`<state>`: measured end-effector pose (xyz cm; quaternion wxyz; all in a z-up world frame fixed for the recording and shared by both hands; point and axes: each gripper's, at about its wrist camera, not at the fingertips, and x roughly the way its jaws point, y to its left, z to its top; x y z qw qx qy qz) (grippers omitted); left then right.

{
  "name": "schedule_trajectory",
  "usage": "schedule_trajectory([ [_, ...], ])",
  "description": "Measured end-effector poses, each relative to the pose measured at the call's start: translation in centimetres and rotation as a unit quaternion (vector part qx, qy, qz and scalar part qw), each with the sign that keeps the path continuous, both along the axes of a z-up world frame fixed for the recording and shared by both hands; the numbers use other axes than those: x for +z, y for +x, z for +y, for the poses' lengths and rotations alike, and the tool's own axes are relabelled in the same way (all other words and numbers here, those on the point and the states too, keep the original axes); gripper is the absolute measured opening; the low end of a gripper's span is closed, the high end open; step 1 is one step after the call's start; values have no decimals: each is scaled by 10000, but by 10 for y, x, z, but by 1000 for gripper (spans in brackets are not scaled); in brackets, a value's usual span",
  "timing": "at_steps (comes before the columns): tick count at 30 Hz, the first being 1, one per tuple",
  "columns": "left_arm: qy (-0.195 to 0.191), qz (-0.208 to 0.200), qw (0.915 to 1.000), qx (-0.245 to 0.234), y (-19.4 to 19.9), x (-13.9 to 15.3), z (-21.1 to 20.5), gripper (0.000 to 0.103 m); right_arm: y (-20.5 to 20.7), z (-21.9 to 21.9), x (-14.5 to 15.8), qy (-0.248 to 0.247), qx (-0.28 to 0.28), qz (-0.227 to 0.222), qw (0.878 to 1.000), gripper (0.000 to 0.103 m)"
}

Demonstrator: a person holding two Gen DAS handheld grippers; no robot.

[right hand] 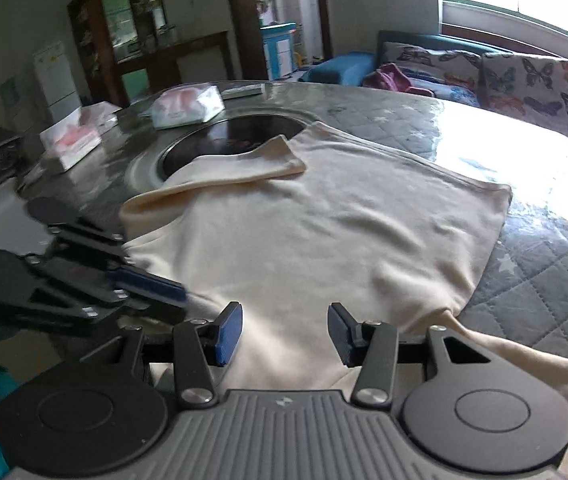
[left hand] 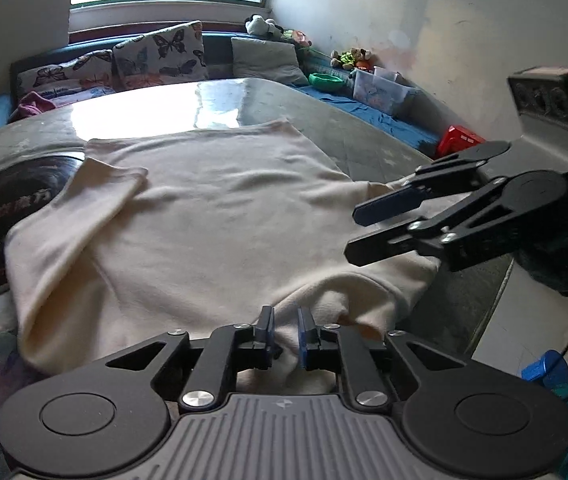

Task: Fold clothes

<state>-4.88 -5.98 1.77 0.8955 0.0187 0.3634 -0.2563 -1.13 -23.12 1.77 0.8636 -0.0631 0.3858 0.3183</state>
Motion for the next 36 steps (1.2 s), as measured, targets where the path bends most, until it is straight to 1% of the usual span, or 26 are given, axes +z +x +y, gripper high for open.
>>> schedule_trajectory([
  [1,33,-68,9999,129,3,3,4,19,0,3,-3,-43,49,11,10000,49],
  [3,116,-238,9986,458,12,9,11,31,-3,11,-11,-182,235,23,9996,49],
  [6,282,-437,9932,1042,32,16,23,33,-14,23,-15,-329,597,-68,9977,49],
  [7,378,-506,9913,1158,39,15,25,35,-16,26,-15,-353,691,-80,9970,49],
  [8,487,-576,9893,1249,45,15,25,42,-18,27,-16,-379,724,-91,9966,49],
  [9,595,-646,9871,1340,52,14,26,46,-19,29,-17,-408,734,-110,9964,50],
  [11,791,-739,9835,1446,63,11,26,46,-19,29,-17,-398,732,-95,9965,50],
  [16,1185,-723,9805,1390,83,-7,16,45,-18,30,-18,-371,753,-64,9964,55],
  [17,1197,-708,9803,1405,85,-9,18,45,-18,31,-18,-381,767,-71,9963,56],
  [19,1206,-684,9797,1451,88,-13,22,34,-18,32,-18,-388,784,-72,9961,57],
  [20,1192,-687,9792,1491,89,-13,25,22,-18,32,-18,-385,783,-63,9962,57],
  [21,1122,-674,9792,1553,89,-12,30,14,-17,32,-18,-379,777,-53,9962,57],
  [23,915,-645,9784,1739,88,-7,42,7,-17,32,-18,-376,776,-43,9963,57],
  [25,659,-661,9744,2044,85,1,60,6,-18,32,-18,-394,790,-55,9961,58],
  [27,401,-694,9665,2437,76,8,83,5,-18,33,-18,-403,788,-64,9961,58],
  [30,-35,-689,9485,3091,55,12,122,5,-18,33,-19,-425,792,-76,9959,58],
  [32,-326,-683,9331,3516,40,15,148,5,-19,34,-19,-443,794,-83,9958,59],
  [35,-761,-671,9049,4134,19,19,187,6,-19,35,-19,-468,804,-85,9956,61],
  [36,-826,-613,8976,4285,12,17,198,6,-19,35,-19,-482,811,-88,9955,61],
])
